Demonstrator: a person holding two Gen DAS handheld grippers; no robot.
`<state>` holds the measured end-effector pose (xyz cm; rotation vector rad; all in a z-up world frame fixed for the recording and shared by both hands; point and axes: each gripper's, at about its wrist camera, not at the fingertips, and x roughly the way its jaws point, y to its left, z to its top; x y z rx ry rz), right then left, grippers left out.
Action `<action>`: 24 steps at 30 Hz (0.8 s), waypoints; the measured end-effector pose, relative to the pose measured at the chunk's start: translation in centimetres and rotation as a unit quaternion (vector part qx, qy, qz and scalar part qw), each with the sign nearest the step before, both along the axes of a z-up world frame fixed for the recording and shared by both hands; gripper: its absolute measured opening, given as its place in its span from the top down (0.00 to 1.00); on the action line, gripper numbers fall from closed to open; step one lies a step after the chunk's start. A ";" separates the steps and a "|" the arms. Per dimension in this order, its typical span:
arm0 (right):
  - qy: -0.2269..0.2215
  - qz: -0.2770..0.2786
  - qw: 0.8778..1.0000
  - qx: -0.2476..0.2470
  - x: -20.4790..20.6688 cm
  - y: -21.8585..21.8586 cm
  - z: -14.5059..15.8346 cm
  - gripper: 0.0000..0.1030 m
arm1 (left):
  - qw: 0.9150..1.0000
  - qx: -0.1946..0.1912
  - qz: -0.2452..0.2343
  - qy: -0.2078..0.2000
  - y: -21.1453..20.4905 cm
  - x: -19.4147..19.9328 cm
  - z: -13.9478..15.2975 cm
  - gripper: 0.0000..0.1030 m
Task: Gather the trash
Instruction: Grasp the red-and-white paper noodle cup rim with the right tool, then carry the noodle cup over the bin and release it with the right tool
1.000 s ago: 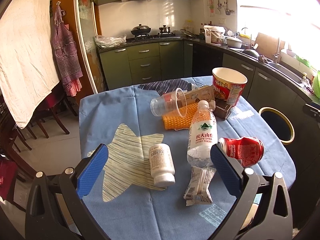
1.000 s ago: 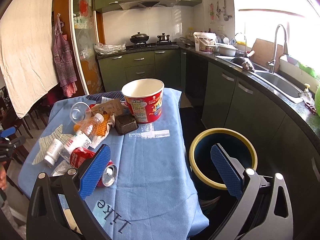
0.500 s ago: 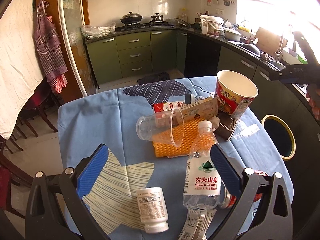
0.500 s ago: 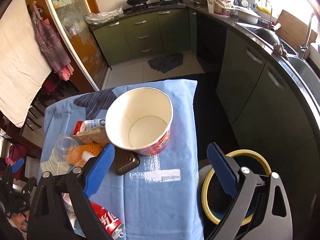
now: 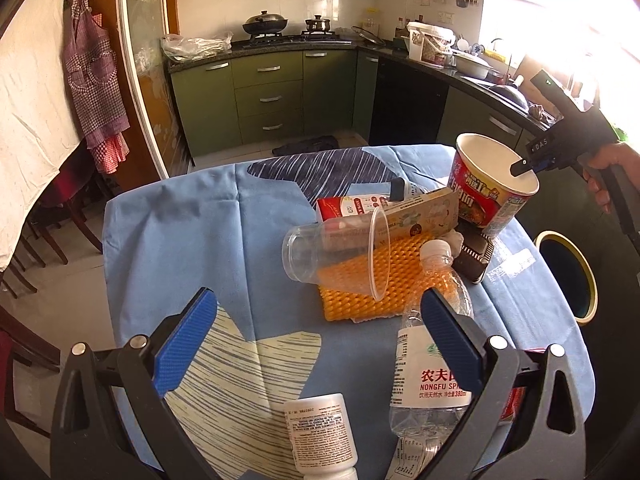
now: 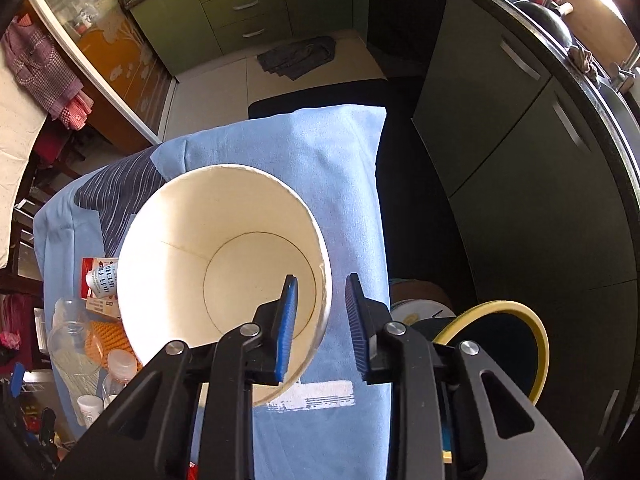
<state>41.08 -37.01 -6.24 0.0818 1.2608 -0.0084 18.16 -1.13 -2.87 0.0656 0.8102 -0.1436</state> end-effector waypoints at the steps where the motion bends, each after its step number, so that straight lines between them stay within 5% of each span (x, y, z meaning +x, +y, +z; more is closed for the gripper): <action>1: 0.002 -0.002 1.000 -0.003 0.0 0.1 0.0 0.83 | 1.000 0.000 0.000 -0.001 0.1 0.0 0.0 0.06; 4: 0.003 -0.010 1.000 -0.012 -0.2 0.2 -0.2 0.93 | 1.000 0.003 -0.001 -0.003 0.3 -0.2 -0.2 0.06; 14: -0.038 -0.019 0.999 0.009 -2.6 -2.1 3.6 0.95 | 1.000 0.002 -0.004 0.002 0.5 -0.8 -0.8 0.06; 24: -0.064 -0.111 0.991 0.046 -11.5 -15.1 5.9 0.95 | 1.000 0.007 -0.010 -0.003 -0.4 -1.7 -0.6 0.06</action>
